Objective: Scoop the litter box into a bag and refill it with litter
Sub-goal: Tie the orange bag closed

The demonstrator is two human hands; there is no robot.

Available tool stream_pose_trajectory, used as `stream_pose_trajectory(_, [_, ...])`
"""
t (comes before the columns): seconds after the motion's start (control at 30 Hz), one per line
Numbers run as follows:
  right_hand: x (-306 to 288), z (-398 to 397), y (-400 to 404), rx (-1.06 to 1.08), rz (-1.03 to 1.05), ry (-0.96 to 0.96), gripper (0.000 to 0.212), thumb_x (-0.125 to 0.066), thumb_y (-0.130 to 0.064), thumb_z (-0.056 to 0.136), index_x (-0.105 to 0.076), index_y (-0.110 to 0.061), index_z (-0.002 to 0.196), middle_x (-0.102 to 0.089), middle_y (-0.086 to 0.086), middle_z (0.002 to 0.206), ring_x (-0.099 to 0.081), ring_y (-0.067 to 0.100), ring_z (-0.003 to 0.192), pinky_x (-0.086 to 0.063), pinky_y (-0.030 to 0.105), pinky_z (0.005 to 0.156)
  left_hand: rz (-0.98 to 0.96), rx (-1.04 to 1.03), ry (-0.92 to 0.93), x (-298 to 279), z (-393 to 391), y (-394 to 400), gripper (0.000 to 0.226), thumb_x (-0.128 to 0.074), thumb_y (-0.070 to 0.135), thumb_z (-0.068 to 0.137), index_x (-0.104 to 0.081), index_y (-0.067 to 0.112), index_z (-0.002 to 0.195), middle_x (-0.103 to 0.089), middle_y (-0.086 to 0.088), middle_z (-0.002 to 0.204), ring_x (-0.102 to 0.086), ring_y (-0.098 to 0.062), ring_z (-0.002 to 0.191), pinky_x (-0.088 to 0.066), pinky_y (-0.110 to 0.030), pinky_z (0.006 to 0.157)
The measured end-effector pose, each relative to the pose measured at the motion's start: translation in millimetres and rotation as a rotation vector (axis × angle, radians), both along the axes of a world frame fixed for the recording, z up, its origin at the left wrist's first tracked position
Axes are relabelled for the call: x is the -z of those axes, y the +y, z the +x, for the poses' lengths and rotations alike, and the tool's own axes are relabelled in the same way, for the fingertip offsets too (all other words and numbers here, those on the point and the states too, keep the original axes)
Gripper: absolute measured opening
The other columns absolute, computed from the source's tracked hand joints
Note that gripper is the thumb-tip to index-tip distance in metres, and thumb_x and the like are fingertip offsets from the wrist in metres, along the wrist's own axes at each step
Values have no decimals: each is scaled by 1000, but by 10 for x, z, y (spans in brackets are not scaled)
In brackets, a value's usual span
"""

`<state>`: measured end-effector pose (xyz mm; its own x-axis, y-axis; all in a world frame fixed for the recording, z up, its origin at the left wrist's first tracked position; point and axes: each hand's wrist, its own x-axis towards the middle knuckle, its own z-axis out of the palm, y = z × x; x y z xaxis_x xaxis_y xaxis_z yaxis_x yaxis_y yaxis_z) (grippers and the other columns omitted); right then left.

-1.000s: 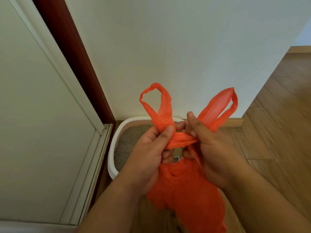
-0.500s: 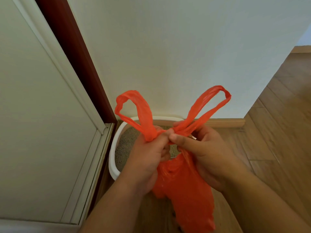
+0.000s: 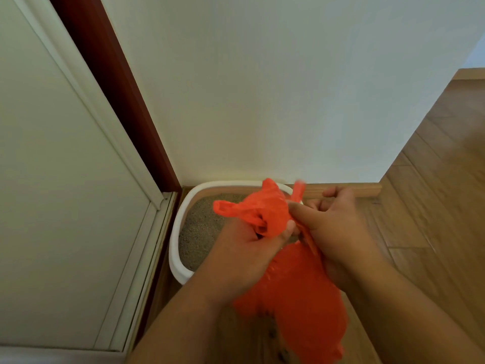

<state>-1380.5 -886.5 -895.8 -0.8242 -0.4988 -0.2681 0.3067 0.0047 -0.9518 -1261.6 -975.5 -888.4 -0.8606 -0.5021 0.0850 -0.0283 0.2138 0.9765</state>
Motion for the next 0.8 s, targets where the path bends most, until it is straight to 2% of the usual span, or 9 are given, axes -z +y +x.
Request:
stream_pose_trajectory(0.07, [9, -12, 12, -26, 23, 112, 50, -84, -5, 80, -44, -21, 107, -50, 3, 76, -56, 15, 46, -46, 32, 50, -59, -17, 3, -8, -21, 11, 17, -65, 15, 99, -64, 27, 87, -65, 28, 74, -64, 10, 75, -45, -5, 69])
stream_pose_trajectory(0.13, [-4, -14, 24, -114, 69, 251, 29, -80, -8, 84, -56, -16, 97, -59, 2, 70, -59, 14, 48, -45, 29, 49, -76, -31, 7, -5, -25, 19, 27, -64, 13, 100, -60, 32, 81, -62, 32, 71, -61, 12, 74, -43, -4, 70])
stream_pose_trajectory(0.2, [-30, -1, 45, -206, 106, 322, 12, -77, -16, 89, -65, -12, 87, -70, 3, 68, -63, 11, 53, -47, 27, 52, -33, -48, -10, 14, -26, -1, 25, -64, 16, 100, -63, 32, 80, -64, 33, 73, -62, 13, 79, -44, -4, 73])
stream_pose_trajectory(0.27, [-62, -1, 59, -260, 100, 305, 10, -73, -19, 92, -68, -12, 89, -72, 2, 69, -64, 7, 56, -48, 23, 53, 7, -80, -17, 37, -30, -21, 28, -65, 22, 99, -67, 38, 77, -65, 29, 73, -63, 11, 78, -45, -7, 73])
stream_pose_trajectory(0.33, [-89, -6, 66, -323, 73, 262, 5, -67, -17, 96, -69, -19, 100, -71, 0, 71, -65, 10, 62, -48, 26, 57, 47, -124, -1, 50, -36, -39, 33, -66, 23, 99, -67, 42, 72, -67, 23, 73, -64, 7, 76, -47, -12, 70])
stream_pose_trajectory(0.43, [-78, -13, 83, -462, 100, 269, 28, -61, -10, 94, -63, -32, 111, -69, -1, 72, -58, 9, 60, -43, 28, 55, 69, -162, 0, 92, -54, -76, 25, -69, 23, 97, -62, 32, 76, -67, 17, 74, -65, 0, 75, -49, -22, 72])
stream_pose_trajectory(0.53, [-54, -8, 97, -589, 155, 355, 45, -61, -1, 91, -58, -39, 114, -74, -1, 87, -63, 10, 65, -48, 25, 58, 80, -178, -6, 127, -55, -111, 25, -72, 20, 96, -62, 33, 76, -65, 19, 74, -63, 0, 73, -46, -28, 73])
stream_pose_trajectory(0.63, [-27, -32, 94, -592, 188, 444, 48, -65, -2, 90, -59, -44, 112, -75, -4, 95, -69, 13, 79, -52, 29, 67, 84, -153, -17, 93, -48, -111, 32, -70, 18, 96, -68, 41, 74, -68, 19, 74, -65, 1, 75, -47, -26, 74])
stream_pose_trajectory(0.8, [-22, -43, 105, -568, 175, 523, 56, -66, 6, 84, -64, -43, 113, -70, -6, 97, -73, 15, 85, -58, 31, 68, 125, -163, -32, 35, -44, -124, 41, -68, 19, 98, -71, 46, 68, -67, 17, 65, -63, 2, 67, -47, -28, 72])
